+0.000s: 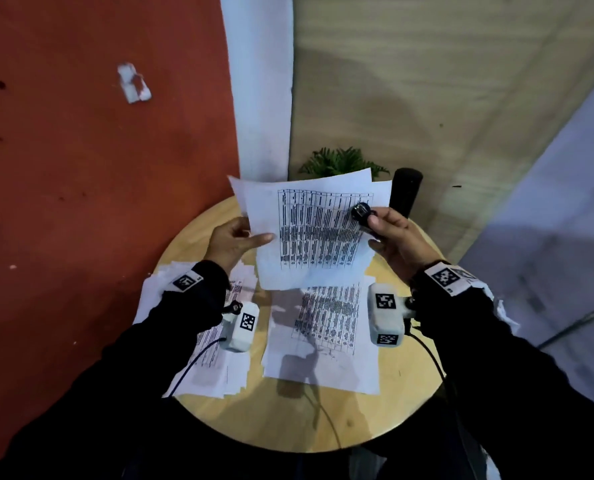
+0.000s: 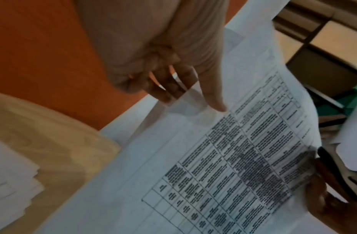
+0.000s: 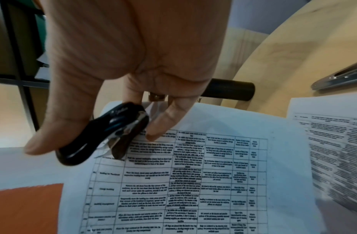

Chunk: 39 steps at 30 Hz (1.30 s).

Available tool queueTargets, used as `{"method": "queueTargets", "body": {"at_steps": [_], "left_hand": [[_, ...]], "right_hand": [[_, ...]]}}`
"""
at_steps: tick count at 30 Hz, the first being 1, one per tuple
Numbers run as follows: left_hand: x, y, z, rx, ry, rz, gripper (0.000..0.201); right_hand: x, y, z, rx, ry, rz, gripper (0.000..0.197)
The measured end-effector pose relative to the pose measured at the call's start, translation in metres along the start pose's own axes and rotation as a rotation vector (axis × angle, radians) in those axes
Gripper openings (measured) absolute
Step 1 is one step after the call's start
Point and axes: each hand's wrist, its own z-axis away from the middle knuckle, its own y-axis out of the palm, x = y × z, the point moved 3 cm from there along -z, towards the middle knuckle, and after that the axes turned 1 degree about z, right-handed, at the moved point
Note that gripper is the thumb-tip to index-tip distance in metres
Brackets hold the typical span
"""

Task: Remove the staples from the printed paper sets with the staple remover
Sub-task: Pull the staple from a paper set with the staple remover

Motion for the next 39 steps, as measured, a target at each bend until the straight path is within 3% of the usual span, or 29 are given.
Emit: {"method": "queueTargets", "body": {"at_steps": [3, 5, 9, 13, 18, 24, 30, 34, 39], "left_hand": [[-0.03, -0.007, -0.005, -0.073, 0.097, -0.042, 0.12], [-0.051, -0.004, -0.003, -0.006, 0.109, 0.053, 0.139], [-0.096, 0.003, 0.007, 0.005, 0.212, 0.167, 0.099], [-0.129, 0.005, 0.02, 0.008, 0.335, 0.067, 0.085], [-0.147, 0.015, 0.039, 0.138, 0.335, -0.053, 0.059], [-0.166, 0.026, 0.058, 0.204, 0.369, -0.137, 0.006], [-0.177, 0.031, 0.066, 0.206, 0.388, -0.195, 0.008], [-0.185, 0.029, 0.067, 0.192, 0.416, -0.287, 0.015], [-0.198, 0.027, 0.077, 0.202, 0.44, -0.236, 0.033]], "right_hand": [[0.017, 0.0, 0.007, 0.022, -0.043, -0.054, 0.07], [0.026, -0.001, 0.012, 0.038, -0.049, -0.068, 0.069], [0.04, -0.004, 0.023, 0.063, -0.042, -0.045, 0.08], [0.053, -0.009, 0.036, 0.071, -0.051, -0.048, 0.084], [0.06, -0.006, 0.049, 0.08, -0.068, -0.039, 0.087], [0.063, 0.003, 0.058, 0.08, -0.09, -0.062, 0.082], [0.07, 0.011, 0.066, 0.046, -0.12, -0.046, 0.077], [0.079, 0.02, 0.073, 0.038, -0.14, -0.001, 0.076], [0.09, 0.03, 0.081, 0.042, -0.172, 0.012, 0.076]]}}
